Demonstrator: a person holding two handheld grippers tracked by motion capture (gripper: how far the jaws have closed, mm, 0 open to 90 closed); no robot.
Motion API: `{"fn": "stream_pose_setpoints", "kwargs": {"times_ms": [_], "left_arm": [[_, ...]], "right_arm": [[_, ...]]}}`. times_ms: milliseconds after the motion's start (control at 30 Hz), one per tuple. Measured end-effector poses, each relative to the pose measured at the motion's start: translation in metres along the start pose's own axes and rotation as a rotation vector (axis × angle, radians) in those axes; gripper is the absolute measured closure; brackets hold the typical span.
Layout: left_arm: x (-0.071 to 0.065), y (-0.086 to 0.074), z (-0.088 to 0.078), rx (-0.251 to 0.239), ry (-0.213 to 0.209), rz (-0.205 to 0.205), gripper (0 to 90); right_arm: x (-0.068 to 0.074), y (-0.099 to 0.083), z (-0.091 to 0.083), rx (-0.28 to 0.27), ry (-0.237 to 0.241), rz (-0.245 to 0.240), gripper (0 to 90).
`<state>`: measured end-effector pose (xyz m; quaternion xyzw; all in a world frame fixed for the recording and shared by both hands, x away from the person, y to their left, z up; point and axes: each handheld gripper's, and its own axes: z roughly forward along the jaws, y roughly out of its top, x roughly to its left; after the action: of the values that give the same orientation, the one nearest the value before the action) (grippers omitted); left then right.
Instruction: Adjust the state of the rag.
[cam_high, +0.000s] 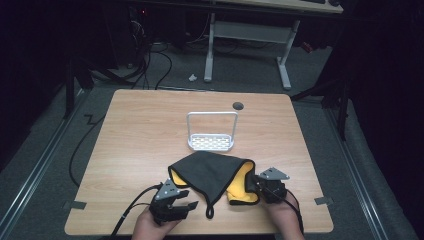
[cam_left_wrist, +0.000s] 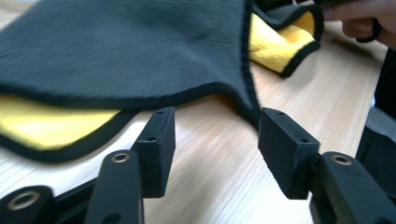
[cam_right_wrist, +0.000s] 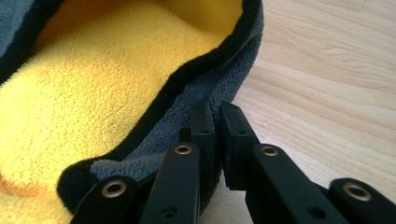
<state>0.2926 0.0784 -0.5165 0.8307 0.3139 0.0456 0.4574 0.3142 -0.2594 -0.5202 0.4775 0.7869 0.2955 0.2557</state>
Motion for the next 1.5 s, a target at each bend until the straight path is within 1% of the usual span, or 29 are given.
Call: {"fn": "stream_pose_setpoints", "kwargs": {"times_ms": [100, 133, 233, 300, 333, 367, 400, 433, 500, 533, 667, 733, 767, 800, 867, 900, 967, 1033, 1100, 1167, 1233, 1267, 1300, 1333, 1367, 1400, 1433, 1467, 1500], "left_arm": [[-0.006, 0.011, 0.016, 0.005, -0.004, 0.026, 43.5], [-0.008, 0.014, 0.022, 0.017, 0.002, 0.039, 42.9], [-0.01, 0.022, 0.038, 0.047, 0.034, 0.074, 40.9], [-0.01, 0.024, 0.048, 0.096, 0.068, 0.09, 41.3], [-0.009, 0.024, 0.052, 0.118, 0.083, 0.098, 42.6], [-0.01, 0.023, 0.054, 0.115, 0.094, 0.114, 52.8], [-0.011, 0.022, 0.054, 0.112, 0.122, 0.14, 52.8], [-0.011, 0.022, 0.054, 0.109, 0.127, 0.145, 60.0], [-0.009, 0.021, 0.052, 0.103, 0.125, 0.134, 74.3], [-0.009, 0.019, 0.051, 0.097, 0.121, 0.134, 78.4], [-0.012, 0.009, 0.037, 0.101, 0.105, 0.139, 81.3], [-0.015, 0.0, 0.025, 0.11, 0.096, 0.144, 81.5], [-0.016, -0.005, 0.018, 0.116, 0.09, 0.144, 81.5], [-0.017, -0.01, 0.011, 0.119, 0.085, 0.137, 81.5], [-0.016, -0.02, -0.002, 0.116, 0.078, 0.109, 81.5], [-0.014, -0.024, -0.009, 0.107, 0.082, 0.096, 81.7], [-0.008, -0.024, -0.021, 0.055, 0.086, 0.067, 81.9], [-0.001, -0.016, -0.032, -0.018, 0.09, 0.038, 82.2], [0.008, -0.005, -0.042, -0.077, 0.112, 0.028, 82.2], [0.021, 0.006, -0.05, -0.129, 0.147, 0.014, 82.3], [0.038, 0.016, -0.055, -0.178, 0.169, -0.025, 82.3], [0.047, 0.019, -0.055, -0.185, 0.193, -0.034, 82.3], [0.055, 0.022, -0.053, -0.182, 0.23, -0.039, 82.3], [0.065, 0.022, -0.048, -0.165, 0.258, -0.055, 82.2], [0.075, 0.022, -0.042, -0.132, 0.284, -0.069, 82.1], [0.084, 0.02, -0.034, -0.096, 0.306, -0.081, 81.5], [0.091, 0.019, -0.026, -0.055, 0.319, -0.097, 81.5], [0.097, 0.016, -0.02, -0.033, 0.333, -0.113, 80.5], [0.101, 0.014, -0.015, -0.018, 0.346, -0.115, 80.5]], "right_arm": [[0.0, 0.0, 0.0, -0.001, 0.003, 0.002, 85.5], [0.0, -0.001, 0.0, -0.001, 0.003, 0.002, 85.4], [-0.001, -0.001, 0.0, -0.003, 0.012, 0.015, 85.3], [-0.001, -0.001, 0.0, -0.005, 0.014, 0.016, 85.3], [-0.001, -0.001, 0.0, -0.006, 0.014, 0.013, 85.3], [0.0, -0.001, 0.0, -0.004, 0.016, 0.008, 85.3], [0.0, -0.001, 0.0, -0.004, 0.016, 0.008, 85.3], [0.0, -0.001, 0.0, -0.003, 0.017, 0.006, 85.3], [0.001, -0.001, 0.0, -0.004, 0.021, 0.006, 85.3], [0.002, -0.001, 0.0, -0.003, 0.023, 0.005, 85.3], [0.007, -0.002, -0.001, -0.001, 0.042, 0.0, 85.2], [0.011, -0.004, -0.005, -0.001, 0.066, 0.002, 85.2], [0.017, -0.007, -0.009, 0.001, 0.088, -0.004, 84.8], [0.02, -0.007, -0.011, 0.002, 0.09, -0.02, 84.5], [0.023, -0.007, -0.013, 0.002, 0.088, -0.032, 84.3], [0.028, -0.006, -0.015, -0.005, 0.075, -0.056, 84.2], [0.028, -0.004, -0.016, -0.016, 0.063, -0.058, 84.2], [0.026, -0.001, -0.019, -0.047, 0.047, -0.045, 84.2], [0.022, 0.0, -0.021, -0.074, 0.036, -0.016, 84.2], [0.017, 0.001, -0.019, -0.087, 0.037, 0.004, 84.0], [0.016, 0.001, -0.018, -0.086, 0.043, 0.007, 84.0], [0.014, 0.002, -0.016, -0.093, 0.043, 0.002, 83.9], [0.013, 0.004, -0.013, -0.093, 0.04, -0.001, 83.6], [0.012, 0.005, -0.01, -0.093, 0.038, 0.002, 83.1], [0.01, 0.006, -0.007, -0.094, 0.037, 0.006, 82.4], [0.008, 0.008, 0.0, -0.085, 0.044, 0.015, 80.3], [0.008, 0.008, 0.0, -0.085, 0.044, 0.015, 80.3], [0.007, 0.009, 0.004, -0.084, 0.043, 0.02, 76.1], [0.007, 0.009, 0.004, -0.084, 0.043, 0.02, 76.1]]}}
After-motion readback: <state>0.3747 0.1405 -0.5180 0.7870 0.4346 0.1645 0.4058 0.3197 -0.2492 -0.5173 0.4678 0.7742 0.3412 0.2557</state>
